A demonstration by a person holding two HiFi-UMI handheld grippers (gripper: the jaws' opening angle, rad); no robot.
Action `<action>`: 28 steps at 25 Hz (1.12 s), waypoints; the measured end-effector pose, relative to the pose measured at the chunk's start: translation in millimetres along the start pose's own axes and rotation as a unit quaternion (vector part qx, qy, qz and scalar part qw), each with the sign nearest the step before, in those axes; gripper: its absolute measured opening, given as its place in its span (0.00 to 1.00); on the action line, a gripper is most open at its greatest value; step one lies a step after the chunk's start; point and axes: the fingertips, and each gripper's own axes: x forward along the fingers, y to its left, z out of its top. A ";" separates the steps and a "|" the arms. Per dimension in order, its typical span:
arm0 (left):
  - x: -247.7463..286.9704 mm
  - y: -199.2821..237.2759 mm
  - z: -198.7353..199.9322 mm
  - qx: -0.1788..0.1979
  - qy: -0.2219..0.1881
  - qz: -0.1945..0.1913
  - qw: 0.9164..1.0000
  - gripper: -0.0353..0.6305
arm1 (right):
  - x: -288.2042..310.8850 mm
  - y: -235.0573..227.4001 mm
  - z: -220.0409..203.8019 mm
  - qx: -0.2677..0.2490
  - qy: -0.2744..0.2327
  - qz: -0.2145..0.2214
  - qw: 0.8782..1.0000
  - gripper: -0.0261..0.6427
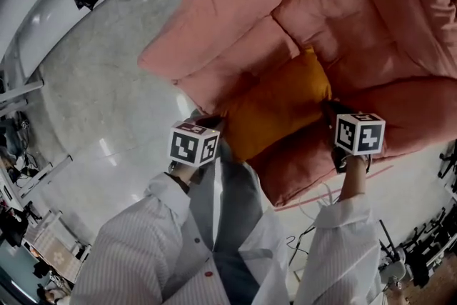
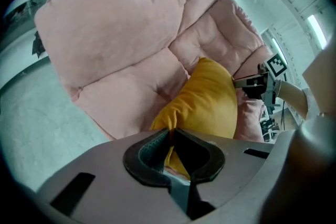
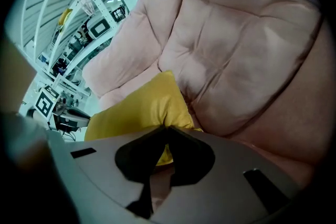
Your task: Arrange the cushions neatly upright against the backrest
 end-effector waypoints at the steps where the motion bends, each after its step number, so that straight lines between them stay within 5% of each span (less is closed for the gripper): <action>1: -2.4 1.4 5.5 0.006 -0.002 0.002 1.000 0.11 | -3.8 1.2 3.4 0.005 -0.009 -0.002 1.000 0.08; 16: -8.8 10.3 84.7 0.133 0.046 -0.032 0.990 0.11 | -35.0 -2.0 10.4 0.122 -0.075 -0.059 0.988 0.08; 28: -11.8 -6.7 183.7 0.251 0.060 -0.064 0.964 0.11 | -64.9 -3.5 7.0 0.260 -0.140 -0.127 0.947 0.08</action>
